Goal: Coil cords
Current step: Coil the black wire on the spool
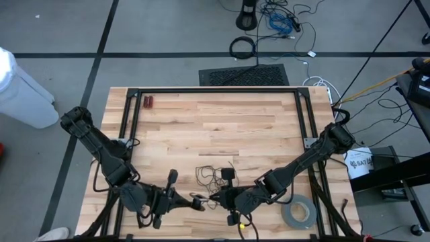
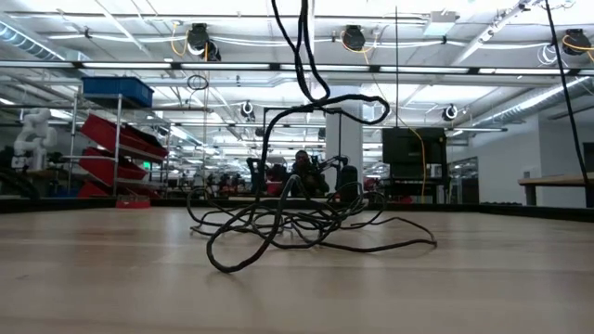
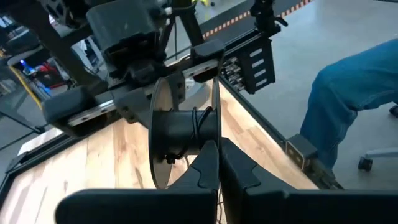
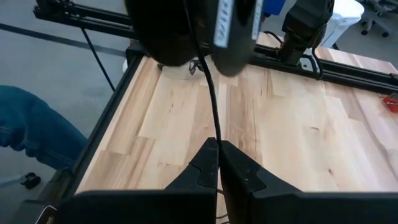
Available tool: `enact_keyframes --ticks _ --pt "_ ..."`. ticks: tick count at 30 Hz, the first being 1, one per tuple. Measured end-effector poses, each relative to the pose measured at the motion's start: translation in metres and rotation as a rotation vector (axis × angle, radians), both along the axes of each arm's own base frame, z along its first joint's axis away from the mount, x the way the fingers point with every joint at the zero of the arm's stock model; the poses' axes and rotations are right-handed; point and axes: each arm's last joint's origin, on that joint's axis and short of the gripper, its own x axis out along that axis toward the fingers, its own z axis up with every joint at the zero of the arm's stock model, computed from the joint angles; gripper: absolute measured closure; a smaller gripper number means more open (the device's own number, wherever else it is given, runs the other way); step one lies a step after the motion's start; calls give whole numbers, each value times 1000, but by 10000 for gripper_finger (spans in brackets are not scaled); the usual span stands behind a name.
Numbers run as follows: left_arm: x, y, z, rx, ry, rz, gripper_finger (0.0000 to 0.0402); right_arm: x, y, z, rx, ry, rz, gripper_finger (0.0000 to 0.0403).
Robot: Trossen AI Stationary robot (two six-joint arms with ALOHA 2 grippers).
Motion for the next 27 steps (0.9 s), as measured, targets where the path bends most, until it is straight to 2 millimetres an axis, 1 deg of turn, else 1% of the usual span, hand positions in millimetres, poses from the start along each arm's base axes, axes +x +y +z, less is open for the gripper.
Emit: enact_keyframes --ticks 6,8,12,18,22,27 --pt "-4 -5 2 -6 -18 -23 402 4 -4 -2 -6 7 4 403" --pt "-5 -7 2 -9 -25 -33 402 6 -5 -4 10 18 30 399" --pt "-8 -11 4 -16 -36 -57 402 6 -5 -9 28 72 98 381" --pt "-12 -15 3 -3 -33 -79 402 -2 2 -11 66 119 109 350" --pt "-13 -15 3 12 -36 -85 402 -8 8 -27 104 89 109 331" --pt "-13 -15 3 20 -39 -84 402 -14 8 -54 170 -52 87 308"
